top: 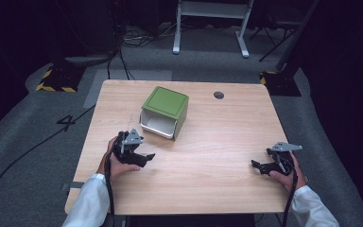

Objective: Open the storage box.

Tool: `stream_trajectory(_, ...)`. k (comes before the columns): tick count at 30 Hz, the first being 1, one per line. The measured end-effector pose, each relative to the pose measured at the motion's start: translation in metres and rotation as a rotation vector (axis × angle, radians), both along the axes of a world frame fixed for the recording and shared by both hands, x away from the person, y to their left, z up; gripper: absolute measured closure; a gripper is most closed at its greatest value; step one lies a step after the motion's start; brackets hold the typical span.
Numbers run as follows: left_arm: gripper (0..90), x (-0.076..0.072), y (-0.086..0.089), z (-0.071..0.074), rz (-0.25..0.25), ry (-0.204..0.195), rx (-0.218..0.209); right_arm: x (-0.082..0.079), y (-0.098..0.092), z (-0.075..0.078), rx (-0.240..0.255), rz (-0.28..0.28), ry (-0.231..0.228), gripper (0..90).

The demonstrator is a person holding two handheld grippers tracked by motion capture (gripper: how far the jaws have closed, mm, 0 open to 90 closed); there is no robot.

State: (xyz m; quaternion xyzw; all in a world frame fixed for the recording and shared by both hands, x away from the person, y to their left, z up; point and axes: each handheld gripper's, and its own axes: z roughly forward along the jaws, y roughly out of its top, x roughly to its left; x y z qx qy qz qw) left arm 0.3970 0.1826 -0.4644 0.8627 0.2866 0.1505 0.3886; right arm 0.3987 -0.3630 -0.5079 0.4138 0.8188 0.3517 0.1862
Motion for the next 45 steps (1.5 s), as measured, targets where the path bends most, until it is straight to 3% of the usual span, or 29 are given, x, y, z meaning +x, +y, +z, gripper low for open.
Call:
stream_trajectory(6,16.9,0.005,-0.009,0.013,-0.022,-0.038,-0.028,0.000,0.000,0.000,-0.001,0.001,0.001,6.1)
stream_trajectory(14,16.8,0.014,-0.021,0.020,-0.056,-0.056,-0.037,0.000,0.000,0.000,-0.001,0.001,0.001,6.1)
stream_trajectory(25,16.3,0.031,-0.042,0.020,-0.085,-0.043,-0.036,0.000,0.000,0.000,-0.001,0.001,0.001,6.1)
stream_trajectory(29,16.4,0.036,-0.050,0.016,-0.104,-0.013,-0.024,0.000,0.000,0.000,-0.001,0.002,0.001,6.1)
stream_trajectory(40,18.7,0.045,-0.055,0.008,-0.119,0.012,-0.020,0.000,0.000,0.000,-0.001,0.002,0.001,6.1)
stream_trajectory(45,25.5,0.045,-0.050,0.009,-0.123,0.015,-0.038,0.000,0.000,0.000,-0.001,0.003,0.000,6.0)
